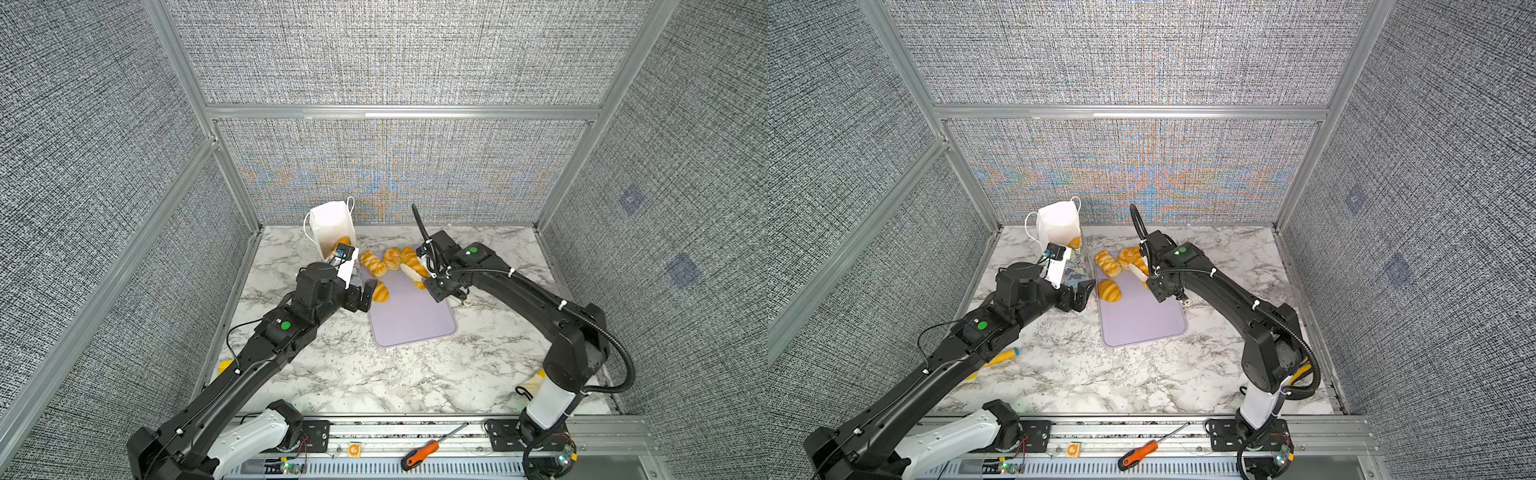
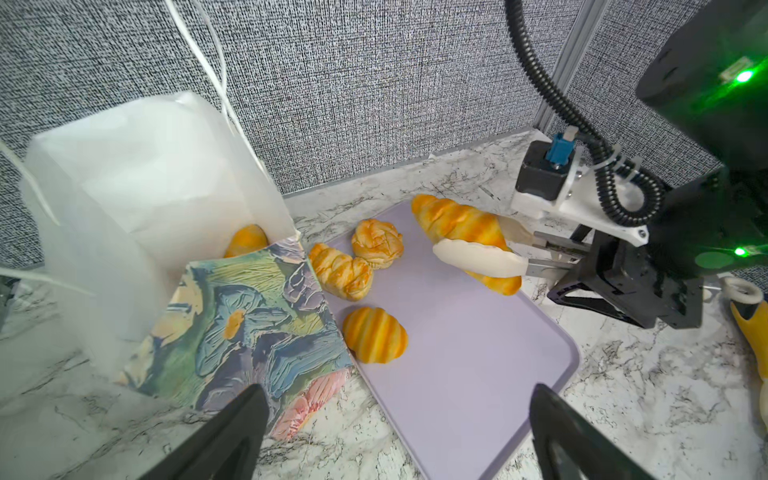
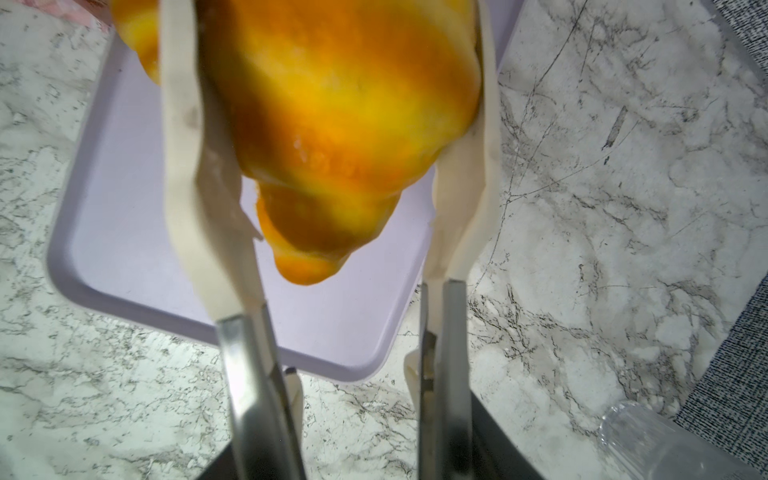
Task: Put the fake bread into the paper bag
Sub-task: 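Carry the croissant over the bag with the right gripper while the left draws back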
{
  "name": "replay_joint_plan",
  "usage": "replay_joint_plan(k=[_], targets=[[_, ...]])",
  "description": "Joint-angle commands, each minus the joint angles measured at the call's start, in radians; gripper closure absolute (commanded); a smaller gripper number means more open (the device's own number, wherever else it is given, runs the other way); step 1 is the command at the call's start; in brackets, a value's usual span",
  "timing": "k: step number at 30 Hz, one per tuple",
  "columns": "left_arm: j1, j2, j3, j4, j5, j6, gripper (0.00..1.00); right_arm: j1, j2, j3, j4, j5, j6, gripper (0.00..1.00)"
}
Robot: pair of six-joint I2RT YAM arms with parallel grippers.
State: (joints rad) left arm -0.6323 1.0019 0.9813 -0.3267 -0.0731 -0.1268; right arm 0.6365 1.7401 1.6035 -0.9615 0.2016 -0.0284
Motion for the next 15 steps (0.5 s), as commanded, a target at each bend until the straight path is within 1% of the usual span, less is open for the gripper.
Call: replay_joint_plan(k=[1, 10, 15], targets=[[0.001, -0.019, 0.011, -0.024, -0.022, 0.017, 0.01, 0.016, -0.022, 0.020, 0.010, -0.011, 0.025, 0.46], [0.012, -0.059, 0.046, -0.064, -0.102, 0.013, 0.00, 0.061, -0.049, 0.076, 0.018, -0.021, 0.037, 0.46], [0.036, -0.083, 0.061, -0.084, -0.114, 0.027, 0.00, 0.090, -0.051, 0.121, 0.033, -0.039, 0.038, 0.46]])
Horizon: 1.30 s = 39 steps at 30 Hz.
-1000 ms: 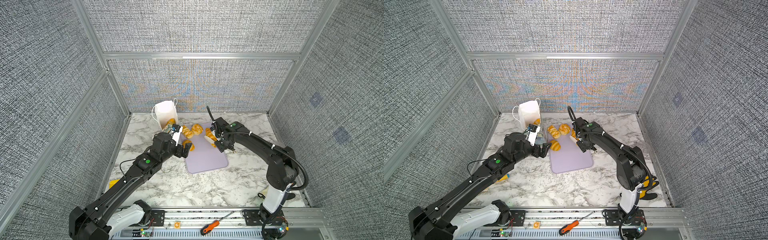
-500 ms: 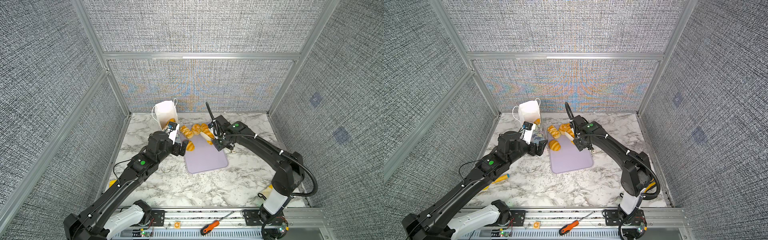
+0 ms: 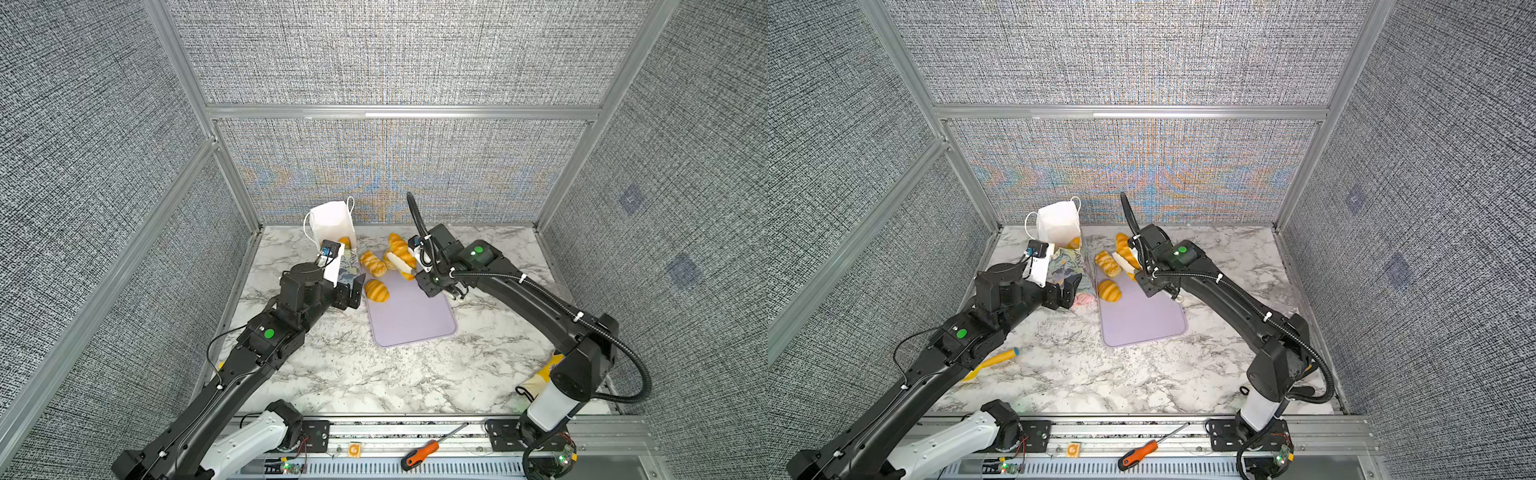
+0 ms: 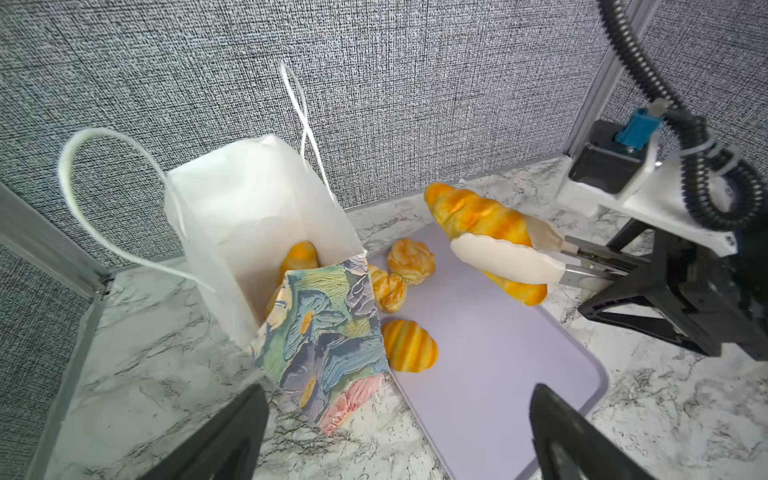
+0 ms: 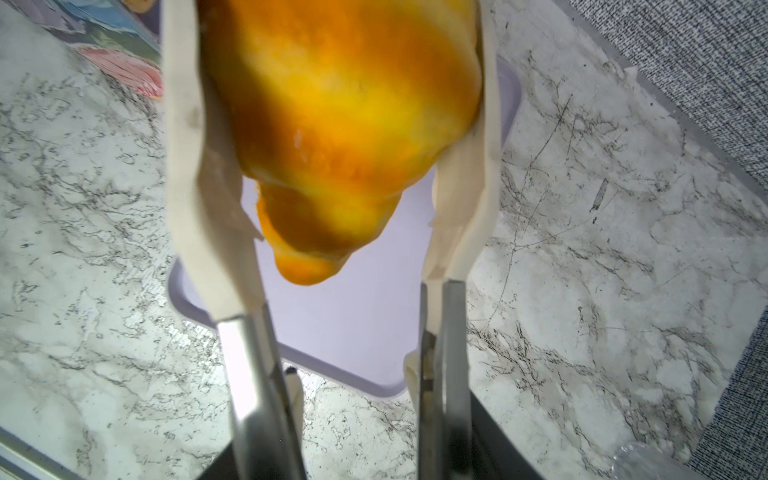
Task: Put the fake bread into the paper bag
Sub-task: 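Carry the croissant over the bag with the right gripper while the left draws back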
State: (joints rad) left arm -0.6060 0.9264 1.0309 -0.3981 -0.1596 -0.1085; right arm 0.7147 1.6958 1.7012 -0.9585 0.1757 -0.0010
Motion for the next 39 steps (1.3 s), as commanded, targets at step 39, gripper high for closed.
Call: replay_joint_plan(k=[39], targets=[[0.409, -0.054, 0.014, -0.061, 0.228, 0.003, 0.00, 0.175, 0.300, 0.597, 0.132, -0.084, -0.062, 0.46]])
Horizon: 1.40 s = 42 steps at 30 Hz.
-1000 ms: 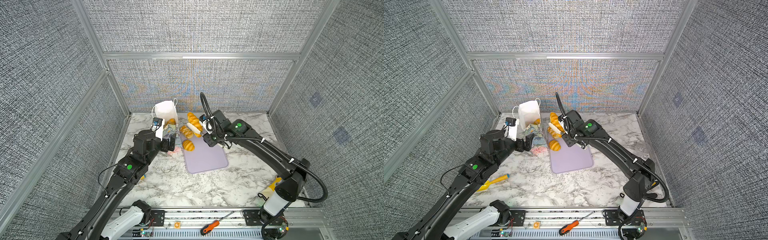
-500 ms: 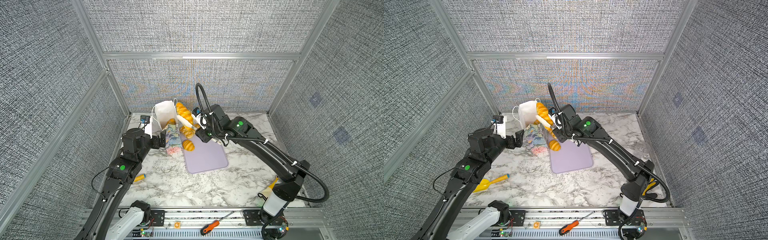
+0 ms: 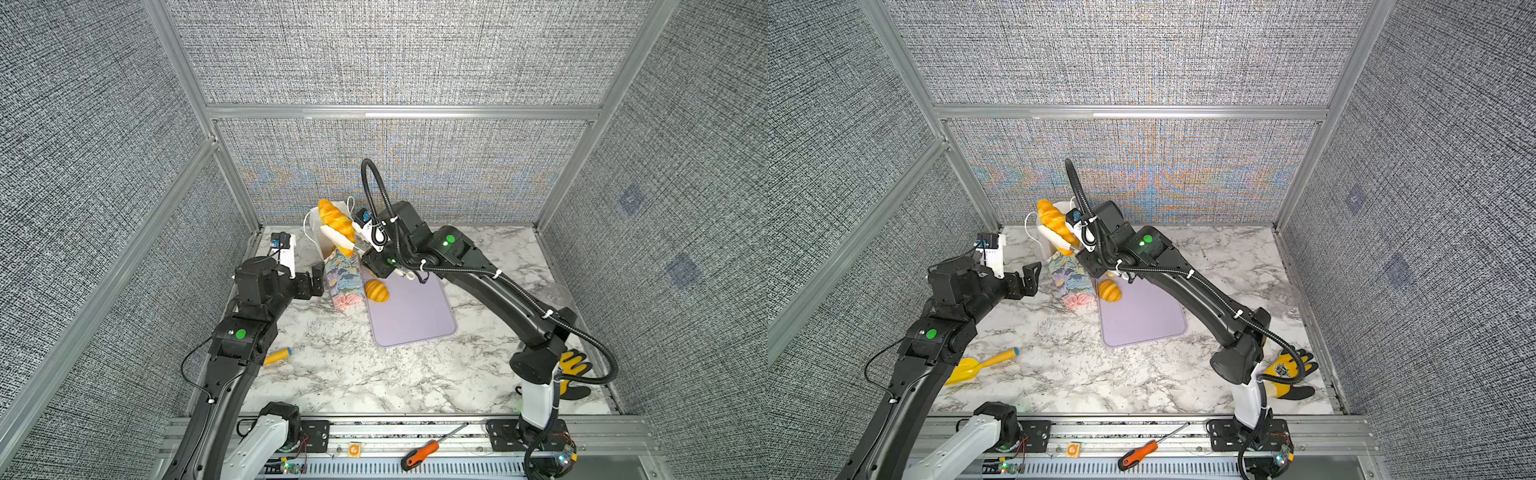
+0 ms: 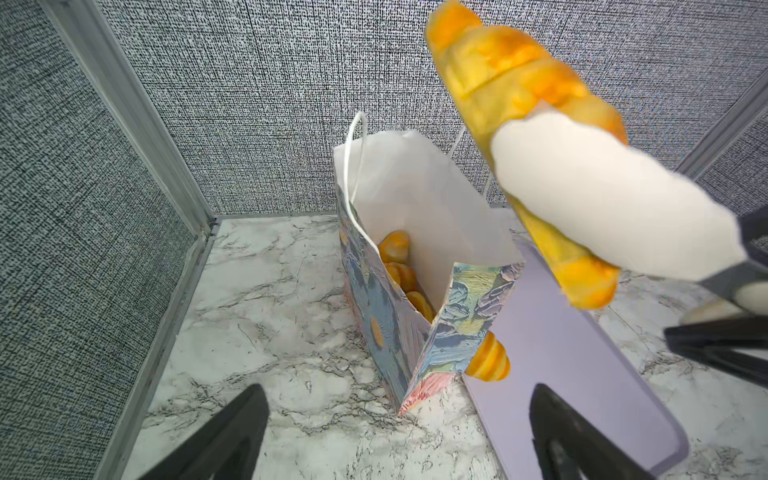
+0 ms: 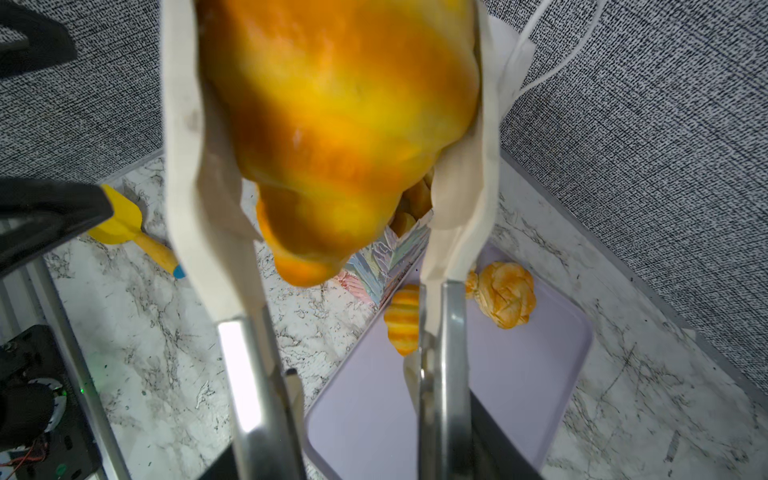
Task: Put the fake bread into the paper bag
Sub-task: 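Carry the croissant over the bag with the right gripper while the left draws back, then open the tongs to drop the croissant into the bag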
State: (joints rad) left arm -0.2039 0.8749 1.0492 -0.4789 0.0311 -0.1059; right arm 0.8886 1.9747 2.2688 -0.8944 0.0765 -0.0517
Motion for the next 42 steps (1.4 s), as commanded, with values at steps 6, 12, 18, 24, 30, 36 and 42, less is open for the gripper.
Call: replay_joint_plan(k=[6, 12, 18, 24, 30, 36, 42], targets=[[0.017, -0.002, -0.021, 0.021, 0.043, 0.002, 0.01, -0.002, 0.112, 0.122, 0.082, 0.073, -0.024, 0.45], [0.018, 0.013, -0.017, -0.004, 0.022, 0.036, 0.01, -0.008, 0.165, 0.147, 0.109, 0.114, -0.025, 0.43], [0.017, 0.011, -0.018, -0.006, 0.031, 0.055, 0.01, -0.011, 0.222, 0.201, 0.077, 0.157, -0.025, 0.42], [0.017, 0.028, -0.026, -0.004, 0.052, 0.056, 0.01, -0.016, 0.231, 0.204, 0.073, 0.185, -0.020, 0.38], [0.018, 0.036, -0.020, 0.000, 0.065, 0.060, 0.01, -0.018, 0.243, 0.211, 0.047, 0.196, -0.020, 0.31], [0.017, 0.041, -0.008, -0.015, 0.078, 0.061, 0.01, -0.018, 0.243, 0.224, 0.016, 0.216, -0.015, 0.25], [0.018, 0.031, -0.008, 0.000, 0.114, 0.066, 0.01, -0.018, 0.218, 0.228, 0.007, 0.223, -0.008, 0.24]])
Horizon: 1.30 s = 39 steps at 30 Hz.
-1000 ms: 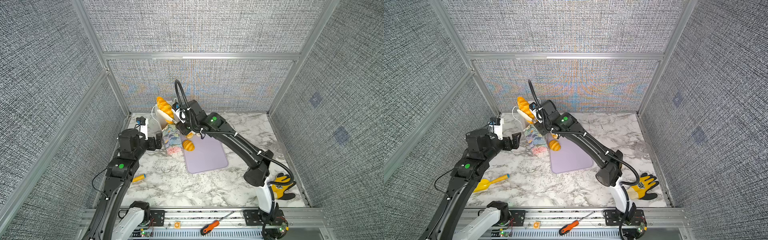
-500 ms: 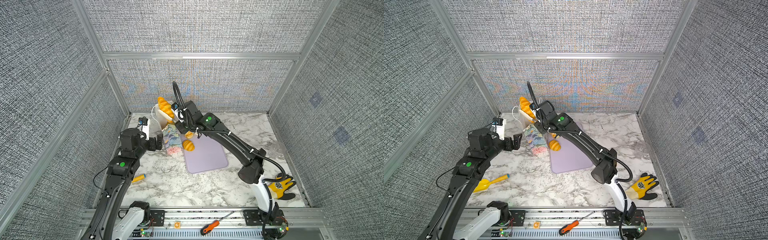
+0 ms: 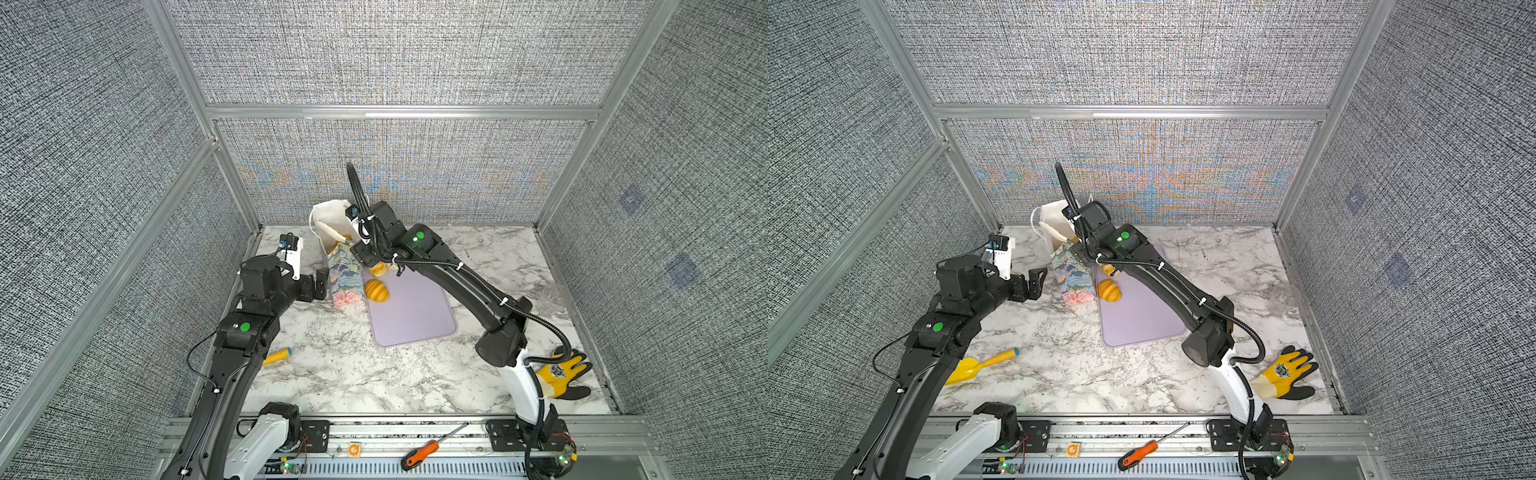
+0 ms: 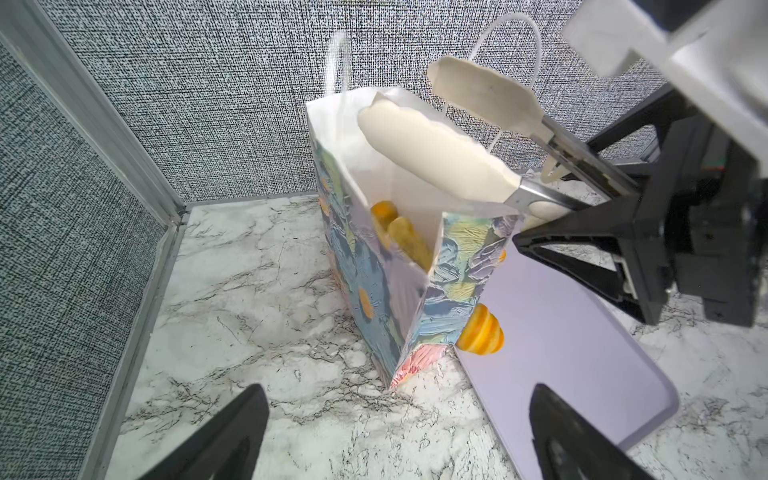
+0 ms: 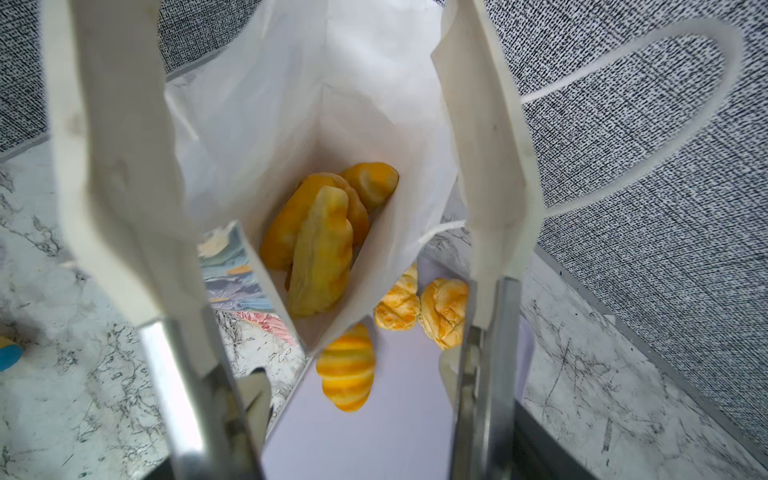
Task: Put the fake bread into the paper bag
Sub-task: 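Open the tongs to drop the croissant into the bag, then withdraw the tongs to the tray and lower onto the striped croissant beside the bag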
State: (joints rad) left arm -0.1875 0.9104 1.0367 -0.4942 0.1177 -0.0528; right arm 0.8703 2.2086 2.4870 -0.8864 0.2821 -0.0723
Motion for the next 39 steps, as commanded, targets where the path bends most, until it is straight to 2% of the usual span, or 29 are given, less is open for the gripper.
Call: replay_joint_plan(k=[1, 6, 11, 16, 26, 34, 39], targets=[[0.002, -0.005, 0.005, 0.020, 0.032, 0.012, 0.01, 0.002, -0.021, 0.009, -0.003, 0.018, 0.013, 0.24], [0.002, -0.019, 0.007, 0.030, 0.045, 0.019, 0.01, 0.012, -0.050, -0.001, -0.014, 0.030, 0.006, 0.24], [0.000, -0.076, -0.026, 0.084, 0.022, 0.015, 0.01, 0.019, -0.123, -0.081, 0.008, 0.032, -0.004, 0.24], [0.002, -0.129, -0.072, 0.138, 0.017, -0.002, 0.01, 0.021, -0.246, -0.240, 0.079, 0.053, -0.016, 0.23], [0.000, -0.140, -0.071, 0.140, 0.062, -0.048, 0.01, 0.021, -0.490, -0.604, 0.202, 0.061, -0.044, 0.23], [0.001, -0.117, -0.051, 0.130, 0.163, -0.053, 0.01, 0.018, -0.640, -0.948, 0.290, 0.015, -0.022, 0.23], [0.000, -0.135, -0.085, 0.186, 0.240, -0.084, 0.01, 0.014, -0.665, -1.060, 0.285, -0.002, 0.011, 0.24]])
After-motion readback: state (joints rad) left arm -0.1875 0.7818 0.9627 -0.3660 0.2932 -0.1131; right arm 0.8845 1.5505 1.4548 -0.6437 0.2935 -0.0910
